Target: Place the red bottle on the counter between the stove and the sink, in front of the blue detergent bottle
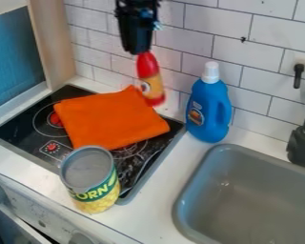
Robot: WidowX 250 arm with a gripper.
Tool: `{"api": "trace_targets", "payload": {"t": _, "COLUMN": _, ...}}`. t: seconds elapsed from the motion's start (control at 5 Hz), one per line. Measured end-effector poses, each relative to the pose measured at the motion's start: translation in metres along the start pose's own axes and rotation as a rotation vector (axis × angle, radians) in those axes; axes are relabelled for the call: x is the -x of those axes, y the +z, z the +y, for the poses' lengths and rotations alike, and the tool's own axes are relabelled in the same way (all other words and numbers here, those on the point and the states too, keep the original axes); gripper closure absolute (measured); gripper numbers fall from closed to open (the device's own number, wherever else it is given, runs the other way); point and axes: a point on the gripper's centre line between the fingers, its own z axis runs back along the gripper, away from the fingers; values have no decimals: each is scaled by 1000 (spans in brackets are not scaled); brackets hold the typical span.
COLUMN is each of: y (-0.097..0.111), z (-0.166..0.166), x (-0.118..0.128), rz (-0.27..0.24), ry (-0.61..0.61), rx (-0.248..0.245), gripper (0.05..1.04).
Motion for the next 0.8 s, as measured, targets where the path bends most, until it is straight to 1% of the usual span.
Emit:
{"api": "trace_targets", "payload": {"t": 0.2, "y": -19, "z": -26, "x": -13, "rz": 74, "ry": -68, "rx": 31, "gripper": 753}}
{"api": "trace_targets", "payload": {"t": 0.4, "y": -29, "z": -55, "x": -21, "rz": 127, "ry": -148, "rx": 10, "gripper": 753}}
{"api": "trace_targets", "payload": {"t": 0.6, "y": -44, "z": -66, "x": -26, "rz": 176, "ry": -182, "rx": 22, "gripper": 753}}
{"api": "trace_targets", "payload": {"t": 0.8, "y": -53, "z": -70, "x": -25, "rz": 219, "ry": -189, "rx": -4, "gripper": 753}}
